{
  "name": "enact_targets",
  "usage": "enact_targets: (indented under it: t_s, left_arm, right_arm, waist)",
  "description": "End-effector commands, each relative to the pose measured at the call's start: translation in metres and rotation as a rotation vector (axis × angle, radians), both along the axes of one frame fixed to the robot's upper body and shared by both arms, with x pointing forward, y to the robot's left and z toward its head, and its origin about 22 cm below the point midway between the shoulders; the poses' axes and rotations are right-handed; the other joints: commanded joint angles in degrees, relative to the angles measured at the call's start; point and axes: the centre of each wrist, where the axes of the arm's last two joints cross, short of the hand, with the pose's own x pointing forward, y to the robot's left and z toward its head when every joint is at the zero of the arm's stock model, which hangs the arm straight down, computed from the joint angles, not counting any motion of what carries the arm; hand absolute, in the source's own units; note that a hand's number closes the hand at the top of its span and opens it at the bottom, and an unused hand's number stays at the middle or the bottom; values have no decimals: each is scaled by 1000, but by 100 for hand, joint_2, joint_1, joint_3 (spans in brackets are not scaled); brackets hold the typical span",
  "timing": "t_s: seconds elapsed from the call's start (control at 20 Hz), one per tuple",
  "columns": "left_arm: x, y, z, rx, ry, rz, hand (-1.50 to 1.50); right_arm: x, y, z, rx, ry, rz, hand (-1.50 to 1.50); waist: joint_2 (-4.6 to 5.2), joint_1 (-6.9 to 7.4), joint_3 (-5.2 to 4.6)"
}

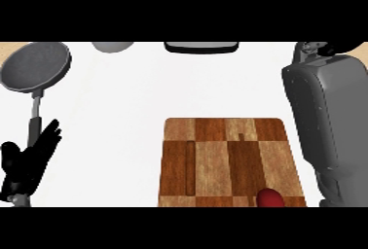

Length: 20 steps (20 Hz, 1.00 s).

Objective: Pick the squash from the cutting board and place it in the tiered basket

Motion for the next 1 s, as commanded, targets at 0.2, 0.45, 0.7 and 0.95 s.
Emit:
enact_targets:
  t_s: [0.2,0.45,0.7,0.95]
  left_arm:
    - [4,11,3,5,29,-1,0]
    - [-4,2,4,2,27,-4,0]
    - [-7,13,-2,-14,31,-3,0]
    - [-1,3,-5,-11,34,-17,0]
  right_arm:
    - [20,-85,7,191,-198,21,150]
    - [41,-120,-10,195,-211,27,150]
    - [44,-146,6,203,-195,37,150]
    - [39,-194,2,-286,210,-113,150]
  waist:
    - [43,15,-18]
    - [36,72,-19]
    - [20,32,-22]
    - [58,26,-35]
